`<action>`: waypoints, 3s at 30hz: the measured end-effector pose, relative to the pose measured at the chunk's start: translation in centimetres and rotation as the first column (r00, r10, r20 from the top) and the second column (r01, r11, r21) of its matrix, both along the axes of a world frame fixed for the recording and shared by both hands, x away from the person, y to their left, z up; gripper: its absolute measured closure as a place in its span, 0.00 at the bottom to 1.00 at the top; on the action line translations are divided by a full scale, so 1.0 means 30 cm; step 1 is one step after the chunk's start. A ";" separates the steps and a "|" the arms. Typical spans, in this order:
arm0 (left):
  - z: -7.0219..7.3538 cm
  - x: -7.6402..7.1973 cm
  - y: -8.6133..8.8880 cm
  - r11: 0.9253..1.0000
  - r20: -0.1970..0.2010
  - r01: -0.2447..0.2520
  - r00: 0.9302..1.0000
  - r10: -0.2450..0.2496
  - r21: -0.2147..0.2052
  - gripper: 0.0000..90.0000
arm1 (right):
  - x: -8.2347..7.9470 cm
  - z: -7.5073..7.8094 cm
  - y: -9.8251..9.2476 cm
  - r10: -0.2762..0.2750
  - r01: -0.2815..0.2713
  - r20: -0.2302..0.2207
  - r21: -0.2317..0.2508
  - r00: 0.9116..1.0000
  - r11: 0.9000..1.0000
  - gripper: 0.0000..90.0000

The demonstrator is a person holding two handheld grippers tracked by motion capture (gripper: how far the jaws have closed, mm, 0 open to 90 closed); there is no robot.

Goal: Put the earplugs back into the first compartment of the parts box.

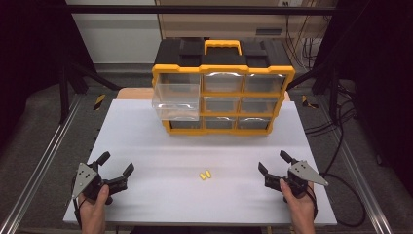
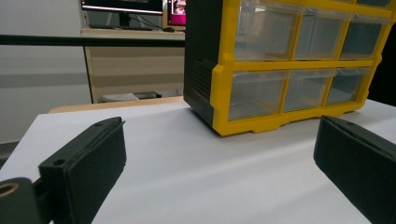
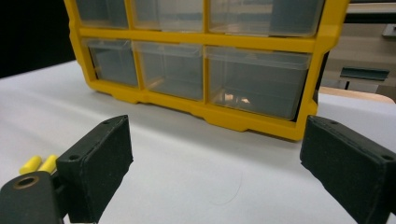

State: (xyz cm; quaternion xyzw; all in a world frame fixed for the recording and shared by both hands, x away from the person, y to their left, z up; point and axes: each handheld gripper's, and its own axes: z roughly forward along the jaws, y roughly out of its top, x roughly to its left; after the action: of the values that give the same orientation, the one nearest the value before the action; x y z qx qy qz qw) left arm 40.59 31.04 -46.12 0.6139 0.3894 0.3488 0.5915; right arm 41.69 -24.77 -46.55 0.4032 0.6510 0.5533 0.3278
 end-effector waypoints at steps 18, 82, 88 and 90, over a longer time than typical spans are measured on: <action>-0.011 -0.001 -0.017 0.999 0.010 0.042 0.999 -0.042 0.008 0.01 | -0.004 0.008 0.056 -0.002 0.002 -0.057 -0.016 0.998 1.000 0.08; -0.010 0.005 -0.055 0.995 0.008 0.090 0.996 -0.091 0.053 0.01 | 0.111 0.071 0.536 0.228 -0.359 -0.495 -0.187 0.839 0.915 0.50; -0.009 0.003 -0.060 0.993 0.009 0.096 0.995 -0.097 0.062 0.01 | 0.131 0.043 0.554 0.229 -0.372 -0.534 -0.176 0.814 0.912 0.65; -0.009 0.002 -0.062 0.993 0.008 0.097 0.995 -0.098 0.066 0.01 | 0.138 0.029 0.560 0.211 -0.365 -0.549 -0.187 0.809 0.912 0.69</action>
State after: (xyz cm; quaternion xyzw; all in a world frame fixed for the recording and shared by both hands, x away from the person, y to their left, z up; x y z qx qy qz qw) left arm 40.67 29.18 -46.40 0.6491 0.3440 0.3356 0.5897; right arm 45.83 -7.97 -45.67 0.3810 0.8412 0.3687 0.1064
